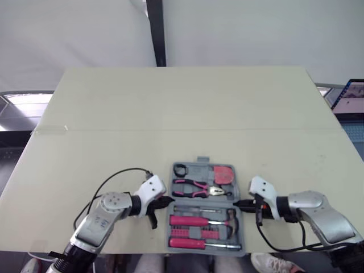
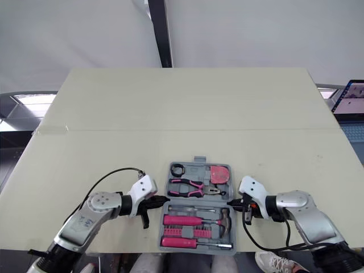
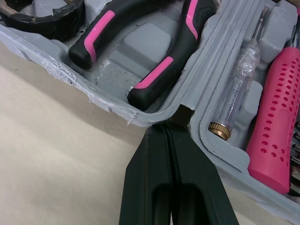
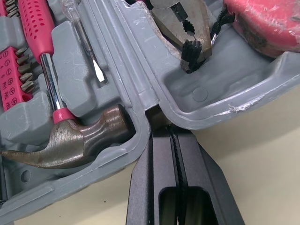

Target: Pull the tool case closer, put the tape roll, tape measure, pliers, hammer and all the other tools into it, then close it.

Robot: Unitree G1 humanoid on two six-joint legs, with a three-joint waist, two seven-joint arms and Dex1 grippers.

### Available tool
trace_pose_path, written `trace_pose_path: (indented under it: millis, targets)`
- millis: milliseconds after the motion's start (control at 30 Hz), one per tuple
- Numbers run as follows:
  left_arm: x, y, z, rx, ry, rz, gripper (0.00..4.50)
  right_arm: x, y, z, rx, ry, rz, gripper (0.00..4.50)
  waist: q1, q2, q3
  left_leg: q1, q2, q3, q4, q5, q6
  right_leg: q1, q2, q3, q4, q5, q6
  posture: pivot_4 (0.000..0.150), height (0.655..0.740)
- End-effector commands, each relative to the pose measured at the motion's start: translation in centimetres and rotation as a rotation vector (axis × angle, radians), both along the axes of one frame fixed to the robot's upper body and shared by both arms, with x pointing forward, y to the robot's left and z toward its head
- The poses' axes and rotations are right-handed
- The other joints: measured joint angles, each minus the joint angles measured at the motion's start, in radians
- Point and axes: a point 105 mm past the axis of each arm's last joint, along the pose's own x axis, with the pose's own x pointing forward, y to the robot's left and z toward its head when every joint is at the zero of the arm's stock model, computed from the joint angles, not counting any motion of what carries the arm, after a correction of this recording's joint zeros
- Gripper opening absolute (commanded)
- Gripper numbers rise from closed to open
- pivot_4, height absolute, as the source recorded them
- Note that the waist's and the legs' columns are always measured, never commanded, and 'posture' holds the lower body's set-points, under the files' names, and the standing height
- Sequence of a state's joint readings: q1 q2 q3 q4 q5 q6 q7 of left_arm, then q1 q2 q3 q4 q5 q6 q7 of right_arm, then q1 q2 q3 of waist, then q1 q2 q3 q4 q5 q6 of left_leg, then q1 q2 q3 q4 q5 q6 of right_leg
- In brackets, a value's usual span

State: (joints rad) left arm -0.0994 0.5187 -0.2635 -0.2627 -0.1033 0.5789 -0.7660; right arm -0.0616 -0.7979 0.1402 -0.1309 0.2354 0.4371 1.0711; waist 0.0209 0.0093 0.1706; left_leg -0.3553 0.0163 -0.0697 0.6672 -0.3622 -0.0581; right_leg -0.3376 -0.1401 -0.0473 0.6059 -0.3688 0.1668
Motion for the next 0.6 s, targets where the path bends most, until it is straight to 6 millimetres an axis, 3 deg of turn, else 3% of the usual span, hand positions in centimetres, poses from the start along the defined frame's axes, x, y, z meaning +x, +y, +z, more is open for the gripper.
trace_pose_path:
  millis: [33, 200, 400, 500, 600]
  targets:
    - [-0.9, -0.8, 0.0, -0.020, 0.016, -0.042, 0.05, -0.2, 0.9, 1.1, 0.042, -0.029, 0.043, 0.05, 0.000, 0.000, 0.000, 0.000, 0.000, 0.000, 0.000, 0.000, 0.000, 0.000, 0.000, 0.000, 0.000, 0.000, 0.000, 0.150, 0.7400]
    - [-0.8, -0.3, 0.0, -0.004, 0.011, -0.026, 0.05, -0.1, 0.8, 1.1, 0.039, -0.033, 0.034, 0.05, 0.000, 0.000, 0.000, 0.000, 0.000, 0.000, 0.000, 0.000, 0.000, 0.000, 0.000, 0.000, 0.000, 0.000, 0.000, 0.150, 0.7400]
    - [-0.7, 2.0, 0.5, 0.026, 0.002, 0.036, 0.05, 0.6, -1.0, 1.1, -0.008, -0.059, -0.026, 0.05, -0.003, 0.000, 0.000, 0.000, 0.000, 0.000, 0.000, 0.000, 0.000, 0.000, 0.000, 0.000, 0.000, 0.000, 0.000, 0.150, 0.7400]
    - [-0.6, 3.4, 1.0, 0.041, -0.015, 0.073, 0.05, 0.9, -2.0, 1.3, -0.019, -0.073, -0.056, 0.05, -0.002, 0.000, 0.000, 0.000, 0.000, 0.000, 0.000, 0.000, 0.000, 0.000, 0.000, 0.000, 0.000, 0.000, 0.000, 0.150, 0.7400]
    - [-0.8, 4.8, 2.9, -0.001, -0.051, 0.093, 0.05, 1.3, -2.9, 1.9, -0.018, -0.104, -0.106, 0.05, -0.003, 0.000, 0.000, 0.000, 0.000, 0.000, 0.000, 0.000, 0.000, 0.000, 0.000, 0.000, 0.000, 0.000, 0.000, 0.150, 0.7400]
